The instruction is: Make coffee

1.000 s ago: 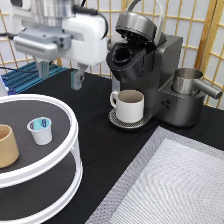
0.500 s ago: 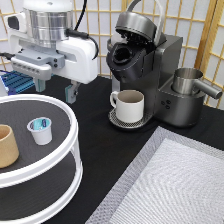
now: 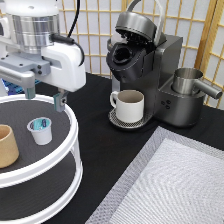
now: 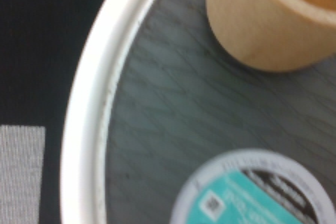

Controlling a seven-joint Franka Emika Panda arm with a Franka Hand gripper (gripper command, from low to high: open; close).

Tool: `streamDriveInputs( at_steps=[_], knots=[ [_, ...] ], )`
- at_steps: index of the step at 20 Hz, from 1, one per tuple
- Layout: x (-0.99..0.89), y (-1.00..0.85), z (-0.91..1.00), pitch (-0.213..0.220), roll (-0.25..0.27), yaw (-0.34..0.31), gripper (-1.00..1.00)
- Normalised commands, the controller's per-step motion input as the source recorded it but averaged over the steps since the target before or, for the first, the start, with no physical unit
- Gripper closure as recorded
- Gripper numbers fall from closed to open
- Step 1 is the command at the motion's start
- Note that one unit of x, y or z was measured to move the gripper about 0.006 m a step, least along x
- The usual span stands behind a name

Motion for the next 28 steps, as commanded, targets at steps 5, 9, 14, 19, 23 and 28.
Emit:
streamDriveInputs(
  at_steps=[5, 9, 14, 19, 23, 28],
  knots=[
    [0.11, -0.33, -0.1, -0.064, 0.011, 0.004, -1.0],
    [0.02, -0.35, -0.1, -0.058, 0.018, 0.0, -1.0],
    [0.08, -0.26, -0.24, -0.06, 0.015, 0.0, -1.0],
    [0.12, -0.09, -0.14, -0.043, 0.008, 0.001, 1.0],
    [0.17, 0.01, 0.02, -0.014, 0.0, 0.009, 1.0],
    [0.12, 0.02, 0.09, -0.014, 0.0, 0.031, 1.0]
  ],
)
